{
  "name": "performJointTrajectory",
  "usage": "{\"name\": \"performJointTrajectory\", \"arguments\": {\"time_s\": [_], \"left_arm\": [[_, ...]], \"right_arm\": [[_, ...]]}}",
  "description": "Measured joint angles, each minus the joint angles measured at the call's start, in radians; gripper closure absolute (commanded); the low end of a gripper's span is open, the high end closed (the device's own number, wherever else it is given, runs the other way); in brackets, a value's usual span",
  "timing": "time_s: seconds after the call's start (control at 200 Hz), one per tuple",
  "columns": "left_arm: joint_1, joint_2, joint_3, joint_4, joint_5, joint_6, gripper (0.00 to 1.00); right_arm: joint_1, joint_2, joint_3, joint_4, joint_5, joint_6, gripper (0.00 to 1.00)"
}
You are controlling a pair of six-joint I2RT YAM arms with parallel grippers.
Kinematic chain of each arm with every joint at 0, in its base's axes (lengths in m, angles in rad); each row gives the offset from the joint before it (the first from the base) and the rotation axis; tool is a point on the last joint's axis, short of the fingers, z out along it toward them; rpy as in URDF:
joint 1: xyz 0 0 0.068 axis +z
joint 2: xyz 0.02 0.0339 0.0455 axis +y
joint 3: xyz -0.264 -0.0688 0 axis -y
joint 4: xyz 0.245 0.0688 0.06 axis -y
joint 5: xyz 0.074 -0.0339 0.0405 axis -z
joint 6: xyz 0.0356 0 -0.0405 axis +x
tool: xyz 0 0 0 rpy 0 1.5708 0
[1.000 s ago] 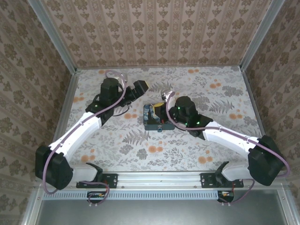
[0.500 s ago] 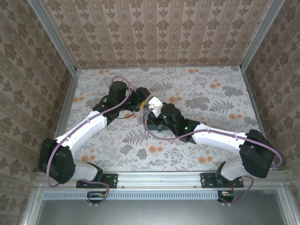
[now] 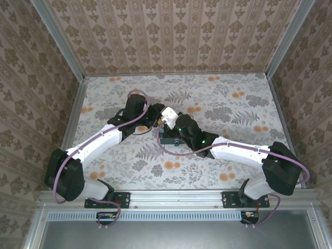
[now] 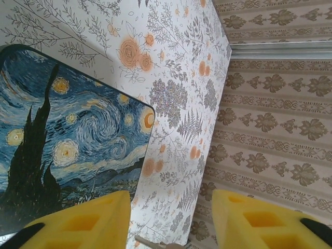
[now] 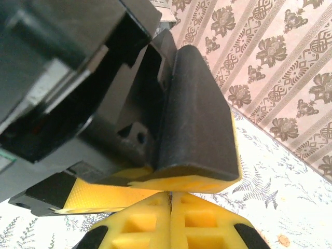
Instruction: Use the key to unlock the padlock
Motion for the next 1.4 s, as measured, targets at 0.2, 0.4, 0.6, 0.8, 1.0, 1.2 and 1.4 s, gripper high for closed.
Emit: {"name": "performJointTrajectory", "arguments": {"time_s": [0.2, 0.4, 0.6, 0.8, 1.0, 1.2, 1.4], "left_arm": [[0.0, 0.006, -0.002, 0.023, -0.006, -0.009, 0.75], [0.0, 0.009, -0.006, 0.036, -0.01, -0.013, 0.92], [0.001, 0.019, -0.007, 0.042, -0.014, -0.011, 1.0], [0.002, 0.042, -0.011, 0.063, -0.009, 0.005, 1.0], [0.028, 0.045, -0.046, 0.137, -0.006, 0.083, 1.0], [0.064, 0.041, -0.106, 0.307, 0.011, 0.23, 1.0], [0.086, 0.022, -0.18, 0.536, 0.06, 0.319, 1.0]], "right_arm": [[0.0, 0.013, 0.004, -0.002, 0.001, -0.002, 1.0], [0.002, 0.027, 0.006, -0.003, 0.001, -0.001, 1.0], [0.002, 0.028, 0.008, -0.008, 0.006, -0.001, 0.92], [-0.013, 0.006, 0.008, -0.05, 0.003, 0.045, 0.52], [-0.169, -0.219, -0.047, -0.119, -0.172, 0.29, 0.45], [-0.345, -0.279, -0.093, -0.071, -0.425, 0.645, 0.45], [-0.381, -0.105, -0.132, 0.136, -0.653, 0.972, 0.45]]}}
